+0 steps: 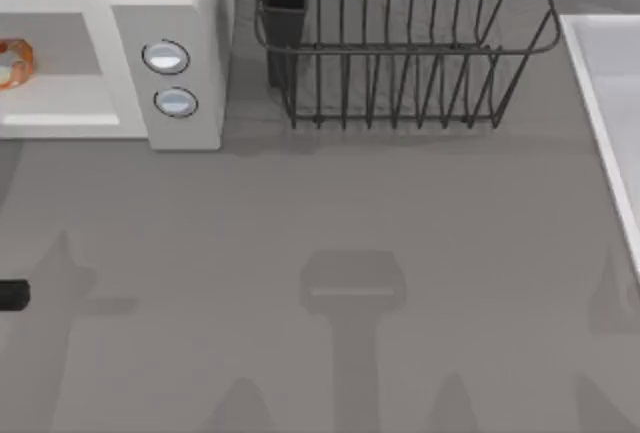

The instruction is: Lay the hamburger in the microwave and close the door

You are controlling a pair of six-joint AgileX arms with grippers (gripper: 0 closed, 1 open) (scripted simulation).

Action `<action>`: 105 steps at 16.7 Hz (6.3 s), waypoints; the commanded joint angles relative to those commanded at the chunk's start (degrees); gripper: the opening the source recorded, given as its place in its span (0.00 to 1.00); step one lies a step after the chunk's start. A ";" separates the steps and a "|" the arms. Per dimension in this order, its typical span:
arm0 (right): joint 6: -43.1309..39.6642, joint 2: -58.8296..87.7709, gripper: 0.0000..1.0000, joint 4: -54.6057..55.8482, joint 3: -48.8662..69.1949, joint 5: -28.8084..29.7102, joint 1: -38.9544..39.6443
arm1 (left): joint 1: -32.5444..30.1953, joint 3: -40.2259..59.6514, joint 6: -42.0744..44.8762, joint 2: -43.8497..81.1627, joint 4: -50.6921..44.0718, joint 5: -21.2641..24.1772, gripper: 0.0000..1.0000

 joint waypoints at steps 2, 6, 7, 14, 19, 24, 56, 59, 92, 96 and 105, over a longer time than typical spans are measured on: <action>0.00 0.00 1.00 0.00 0.00 0.00 0.00 | -0.01 0.00 0.00 0.00 0.00 -0.01 0.00; 0.00 0.00 1.00 0.00 0.00 0.00 0.00 | 0.24 1.21 0.02 2.28 1.46 0.18 0.00; 0.00 0.00 1.00 0.00 0.00 0.00 0.00 | 0.28 1.93 0.03 3.91 2.19 0.23 0.00; 0.00 0.00 1.00 0.00 0.00 0.00 0.00 | 0.80 5.30 0.14 11.55 6.05 0.84 0.00; 0.00 0.00 1.00 0.00 0.00 0.00 0.00 | 2.51 6.50 1.59 13.09 4.78 1.80 0.00; 0.00 0.00 1.00 0.00 0.00 0.00 0.00 | 17.37 18.54 12.98 27.47 -2.88 8.99 0.00; 0.00 0.00 1.00 0.00 0.00 0.00 0.00 | 65.30 64.70 53.02 98.21 -32.16 43.72 0.00; 0.00 0.00 1.00 0.00 0.00 0.00 0.00 | 65.39 59.83 53.23 100.51 -24.43 43.81 0.00; 0.00 0.00 1.00 0.00 0.00 0.00 0.00 | 39.50 21.07 26.95 66.03 -6.20 29.86 0.00; 0.00 0.00 1.00 0.00 0.00 0.00 0.00 | 38.44 19.98 25.90 65.12 -5.56 28.99 0.00; 0.00 0.00 1.00 0.00 0.00 0.00 0.00 | 24.65 16.66 15.09 59.84 -5.09 19.66 0.00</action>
